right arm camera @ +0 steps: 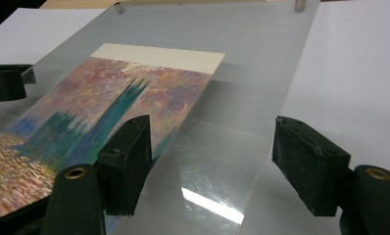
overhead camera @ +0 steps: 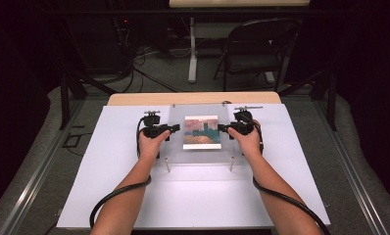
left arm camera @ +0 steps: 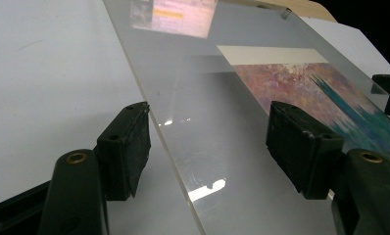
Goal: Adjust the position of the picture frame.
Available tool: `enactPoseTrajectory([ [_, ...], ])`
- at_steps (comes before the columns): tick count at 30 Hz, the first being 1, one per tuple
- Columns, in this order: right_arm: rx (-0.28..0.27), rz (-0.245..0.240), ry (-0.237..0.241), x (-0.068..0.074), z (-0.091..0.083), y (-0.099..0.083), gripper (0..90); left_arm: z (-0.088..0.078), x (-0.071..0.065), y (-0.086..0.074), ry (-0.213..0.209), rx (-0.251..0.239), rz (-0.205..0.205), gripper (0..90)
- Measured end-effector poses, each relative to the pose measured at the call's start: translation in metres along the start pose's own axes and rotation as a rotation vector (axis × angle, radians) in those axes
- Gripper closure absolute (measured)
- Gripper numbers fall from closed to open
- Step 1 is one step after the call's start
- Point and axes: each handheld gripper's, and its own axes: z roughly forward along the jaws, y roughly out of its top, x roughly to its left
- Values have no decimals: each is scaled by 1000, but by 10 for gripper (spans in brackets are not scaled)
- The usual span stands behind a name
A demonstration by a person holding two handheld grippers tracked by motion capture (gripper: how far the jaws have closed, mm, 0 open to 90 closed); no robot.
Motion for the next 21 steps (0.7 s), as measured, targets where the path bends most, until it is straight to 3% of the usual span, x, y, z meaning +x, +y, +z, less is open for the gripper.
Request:
enactPoseTrajectory([
  [4,-6,30,11,-2,0,-2,300,-1,1,-1,-14,4,-25,329],
  [13,-4,68,23,-2,2,-4,275,0,0,-2,-14,11,-23,304],
  [21,3,97,36,-3,3,-4,258,4,0,-5,-49,8,-73,289],
])
